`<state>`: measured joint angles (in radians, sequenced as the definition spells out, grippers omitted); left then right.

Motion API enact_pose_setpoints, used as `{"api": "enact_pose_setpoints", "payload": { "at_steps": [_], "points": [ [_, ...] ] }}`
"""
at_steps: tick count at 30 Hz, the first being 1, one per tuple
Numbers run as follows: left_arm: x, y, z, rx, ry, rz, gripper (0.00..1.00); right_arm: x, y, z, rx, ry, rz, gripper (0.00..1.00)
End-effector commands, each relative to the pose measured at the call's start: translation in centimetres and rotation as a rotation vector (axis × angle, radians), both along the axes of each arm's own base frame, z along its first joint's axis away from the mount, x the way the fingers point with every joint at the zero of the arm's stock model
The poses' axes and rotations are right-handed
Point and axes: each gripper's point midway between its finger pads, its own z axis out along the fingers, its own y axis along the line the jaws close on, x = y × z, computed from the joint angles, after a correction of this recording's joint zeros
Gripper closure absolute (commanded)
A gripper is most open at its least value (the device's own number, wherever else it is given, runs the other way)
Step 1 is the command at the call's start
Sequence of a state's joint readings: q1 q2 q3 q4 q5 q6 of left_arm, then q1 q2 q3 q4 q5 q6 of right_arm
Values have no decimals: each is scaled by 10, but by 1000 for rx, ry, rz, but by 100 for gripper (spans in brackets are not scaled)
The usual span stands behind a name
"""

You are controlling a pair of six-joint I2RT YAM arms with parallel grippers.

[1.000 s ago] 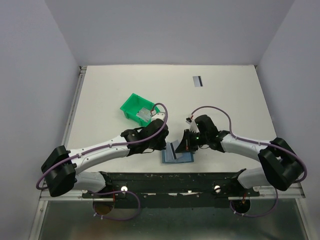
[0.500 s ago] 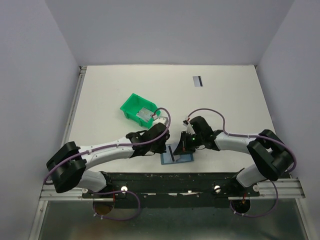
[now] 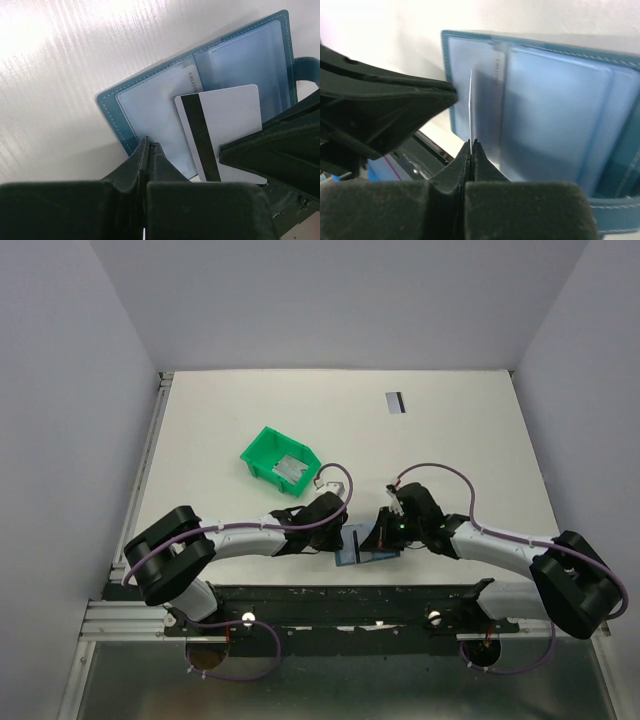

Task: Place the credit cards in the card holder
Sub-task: Turn over the card slot in the card holder.

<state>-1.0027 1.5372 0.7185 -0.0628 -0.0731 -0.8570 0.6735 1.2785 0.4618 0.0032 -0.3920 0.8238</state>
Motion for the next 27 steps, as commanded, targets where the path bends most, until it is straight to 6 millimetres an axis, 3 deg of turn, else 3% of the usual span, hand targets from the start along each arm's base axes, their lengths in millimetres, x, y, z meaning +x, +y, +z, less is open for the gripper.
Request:
{"api": "enact_pose_setpoints", "payload": {
  "at_steps": [1,27],
  "points": [
    [-19,23,-31,96,82,-9,100,-3,-20,-19,-92,19,-87,100],
    [-20,26,-31,103,84,-7,100,3,-43,-23,-215,-15,13,100]
  ]
}}
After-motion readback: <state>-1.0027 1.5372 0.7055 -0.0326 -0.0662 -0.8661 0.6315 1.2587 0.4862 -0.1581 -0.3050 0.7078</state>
